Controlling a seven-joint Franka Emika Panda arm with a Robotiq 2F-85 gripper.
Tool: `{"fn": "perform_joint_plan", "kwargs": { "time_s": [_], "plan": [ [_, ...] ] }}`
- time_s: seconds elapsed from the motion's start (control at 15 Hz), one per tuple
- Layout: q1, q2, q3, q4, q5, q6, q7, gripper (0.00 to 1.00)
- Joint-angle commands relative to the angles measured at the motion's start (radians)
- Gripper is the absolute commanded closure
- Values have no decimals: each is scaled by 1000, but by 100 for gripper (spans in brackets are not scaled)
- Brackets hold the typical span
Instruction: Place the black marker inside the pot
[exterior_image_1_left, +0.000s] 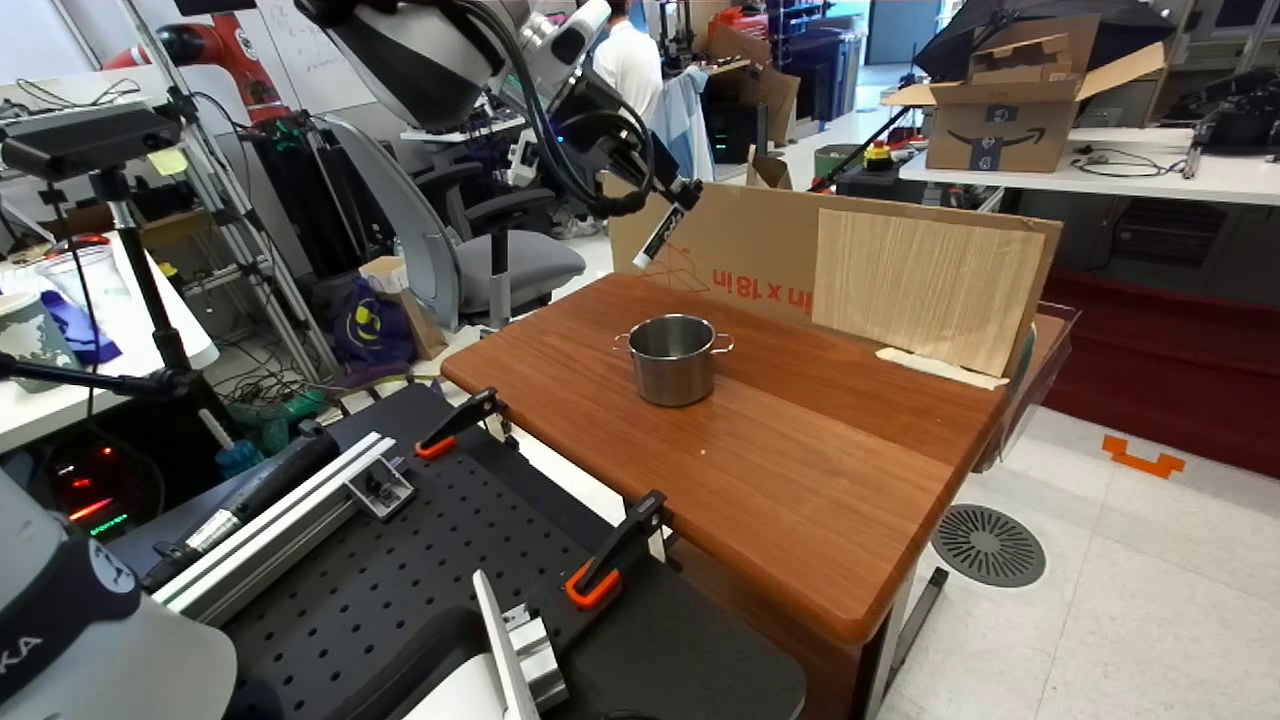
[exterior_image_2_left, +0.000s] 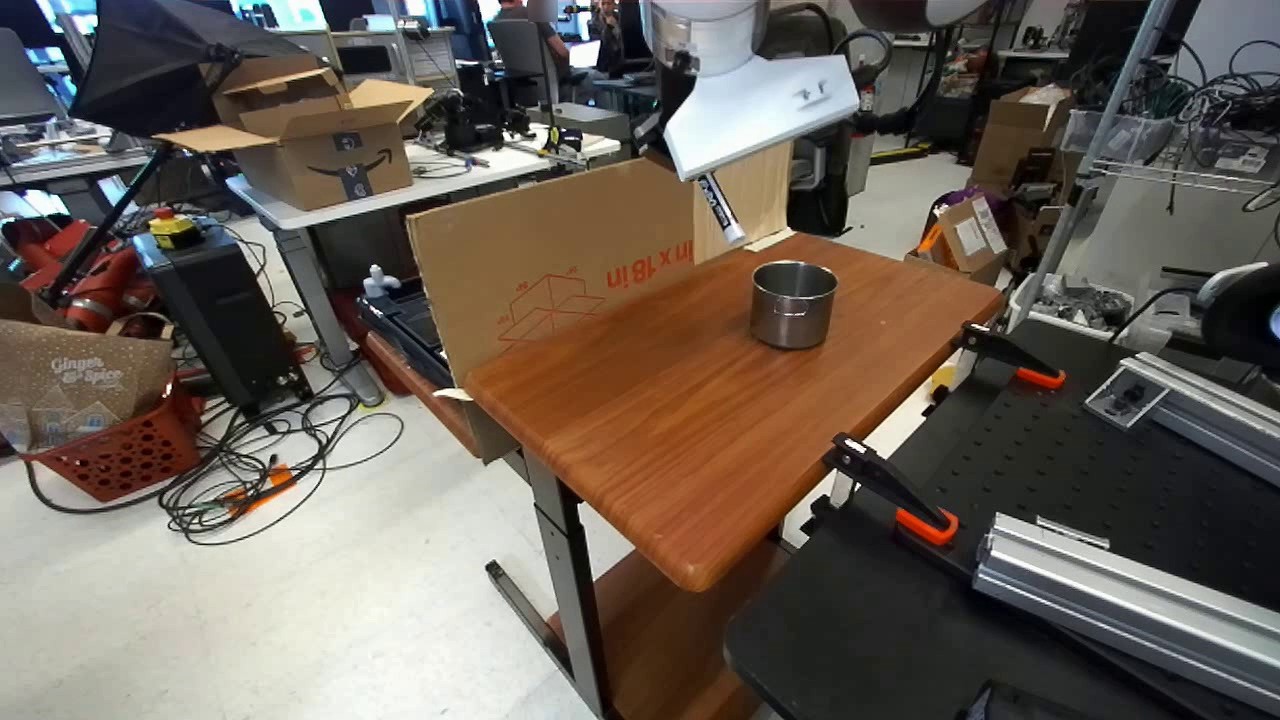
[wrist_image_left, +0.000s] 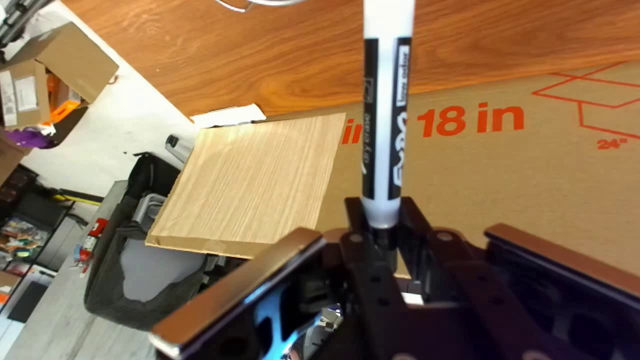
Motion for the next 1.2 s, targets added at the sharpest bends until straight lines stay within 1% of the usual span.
{"fn": "perform_joint_plan", "kwargs": {
  "time_s": [0.0, 0.2, 0.4, 0.6, 0.73, 0.93, 1.13],
  "plan": [
    [-181, -84, 216, -70, -147, -115, 133, 95],
    [-316, -109, 360, -121, -189, -161, 190, 95],
    [-412, -118, 439, -152, -207, -169, 217, 95],
    [-482, -110, 474, -157, -206, -152, 211, 95],
    [-513, -104, 485, -157, -208, -149, 213, 95],
    [-542, -92, 498, -160, -203, -142, 215, 95],
    [-552, -79, 507, -162, -215, -146, 233, 95]
  ]
}}
